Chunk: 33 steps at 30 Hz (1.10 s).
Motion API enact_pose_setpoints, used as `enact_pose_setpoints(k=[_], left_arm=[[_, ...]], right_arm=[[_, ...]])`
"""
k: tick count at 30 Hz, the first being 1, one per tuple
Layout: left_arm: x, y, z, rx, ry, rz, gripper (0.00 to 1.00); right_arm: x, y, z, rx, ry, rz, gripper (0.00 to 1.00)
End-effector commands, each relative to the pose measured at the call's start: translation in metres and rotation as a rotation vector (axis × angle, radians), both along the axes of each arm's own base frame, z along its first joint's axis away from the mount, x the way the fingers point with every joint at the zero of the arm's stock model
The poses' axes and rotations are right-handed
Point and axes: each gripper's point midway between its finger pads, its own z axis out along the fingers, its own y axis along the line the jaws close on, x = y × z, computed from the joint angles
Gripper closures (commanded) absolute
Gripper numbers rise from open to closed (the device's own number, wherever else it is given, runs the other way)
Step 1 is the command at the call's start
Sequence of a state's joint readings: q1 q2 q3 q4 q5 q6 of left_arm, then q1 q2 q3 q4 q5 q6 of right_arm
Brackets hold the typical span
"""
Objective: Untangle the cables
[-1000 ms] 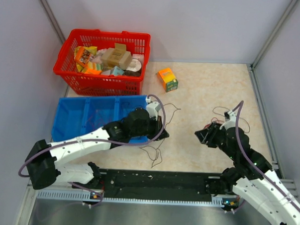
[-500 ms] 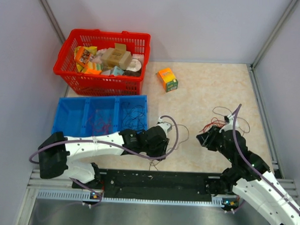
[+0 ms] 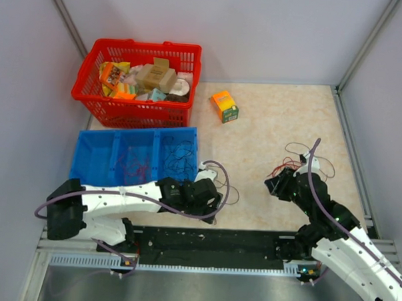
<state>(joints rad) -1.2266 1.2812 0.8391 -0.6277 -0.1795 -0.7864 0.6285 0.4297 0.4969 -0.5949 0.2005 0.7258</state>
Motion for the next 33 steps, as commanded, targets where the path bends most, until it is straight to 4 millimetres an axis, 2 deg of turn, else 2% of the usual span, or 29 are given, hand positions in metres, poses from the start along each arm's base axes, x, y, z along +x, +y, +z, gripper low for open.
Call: enact_pose_setpoints(k=[1, 5, 11, 16, 20, 22, 24, 26, 31, 33], left_arm=[[0.019, -0.006, -0.008, 0.057, -0.064, 0.052, 0.02], [0.029, -0.023, -0.018, 0.094, -0.086, 0.024, 0.02], [0.033, -0.057, -0.029, 0.093, -0.055, -0.042, 0.02], [0.036, -0.057, -0.041, 0.116, -0.035, -0.027, 0.02], [0.033, -0.057, -0.050, 0.102, -0.011, -0.024, 0.08], [0.030, -0.056, -0.056, 0.112, 0.006, -0.027, 0.14], [0.029, -0.058, -0.058, 0.113, 0.014, -0.043, 0.25], [0.029, -0.061, -0.055, 0.102, 0.012, -0.046, 0.42], [0.029, -0.068, -0.051, 0.090, 0.017, -0.073, 0.75], [0.031, -0.067, -0.044, 0.119, 0.000, -0.079, 0.97]], right_arm=[[0.005, 0.000, 0.008, -0.017, -0.042, 0.006, 0.60], [0.002, 0.003, 0.007, 0.003, -0.041, 0.021, 0.60], [-0.004, 0.006, 0.008, 0.053, -0.042, 0.032, 0.60], [-0.008, 0.007, 0.014, 0.071, -0.049, 0.042, 0.60], [-0.009, 0.004, 0.015, 0.073, -0.056, 0.034, 0.61], [-0.008, 0.004, 0.015, 0.074, -0.057, 0.028, 0.61], [-0.008, 0.005, 0.015, 0.076, -0.054, 0.032, 0.61], [-0.009, 0.004, 0.015, 0.075, -0.053, 0.032, 0.61], [-0.009, 0.004, 0.017, 0.079, -0.060, 0.032, 0.61], [-0.009, 0.003, 0.018, 0.078, -0.062, 0.030, 0.61]])
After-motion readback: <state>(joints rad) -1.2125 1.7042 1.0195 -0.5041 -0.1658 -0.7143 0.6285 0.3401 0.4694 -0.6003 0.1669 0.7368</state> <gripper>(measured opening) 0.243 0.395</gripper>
